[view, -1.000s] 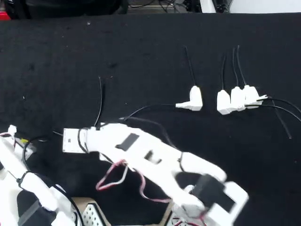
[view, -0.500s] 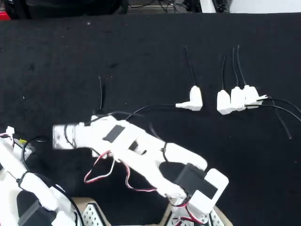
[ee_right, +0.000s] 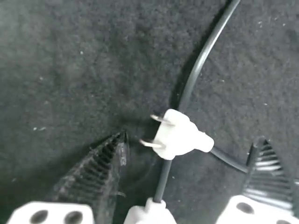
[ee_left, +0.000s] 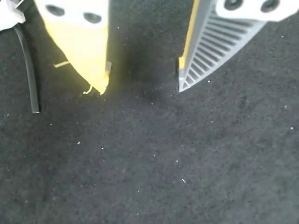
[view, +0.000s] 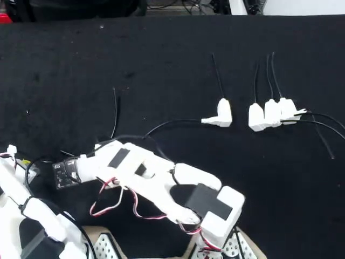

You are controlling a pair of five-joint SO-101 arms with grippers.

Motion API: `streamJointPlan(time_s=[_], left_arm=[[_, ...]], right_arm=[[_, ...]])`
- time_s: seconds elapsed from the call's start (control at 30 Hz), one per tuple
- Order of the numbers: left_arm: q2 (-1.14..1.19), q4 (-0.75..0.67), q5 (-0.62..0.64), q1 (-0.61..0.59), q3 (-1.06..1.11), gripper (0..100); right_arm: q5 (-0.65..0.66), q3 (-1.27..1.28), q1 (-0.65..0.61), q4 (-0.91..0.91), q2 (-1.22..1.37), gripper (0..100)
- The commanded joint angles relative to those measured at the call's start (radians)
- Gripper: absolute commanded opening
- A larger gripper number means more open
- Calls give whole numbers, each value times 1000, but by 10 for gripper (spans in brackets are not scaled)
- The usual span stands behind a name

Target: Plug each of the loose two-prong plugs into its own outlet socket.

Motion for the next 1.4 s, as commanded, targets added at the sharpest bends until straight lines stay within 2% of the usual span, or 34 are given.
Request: streamJointPlan(time_s=[0.0, 0.2, 0.27, 0.33, 0.53, 0.73, 1.0, 1.13, 1.27, 1.37], left_arm=[[-23, -9, 9, 1, -12, 238], [-23, -8, 9, 1, -12, 238], [-23, -8, 9, 1, -12, 238], [-23, -9, 9, 1, -12, 238], [-23, -9, 9, 2, -12, 238], [-23, -9, 9, 2, -12, 238], [-23, -5, 9, 4, -10, 238], [-23, -6, 5, 45, 7, 238], [-23, -5, 3, 128, 10, 238], [-31, -9, 2, 143, -5, 238]], right_arm=[[9, -64, 8, 12, 1, 331], [3, -58, 17, -87, 1, 2], [-9, -70, 31, -63, -19, 38], [-48, -74, 32, -31, -64, 7], [-68, -74, 52, 80, -194, 10], [-69, -73, 152, 207, -346, 10], [-295, -82, 262, 460, -719, 10], [-318, -77, 382, 686, -880, 10], [-310, -81, 537, 867, -908, 10], [-244, -76, 618, 959, -888, 10]])
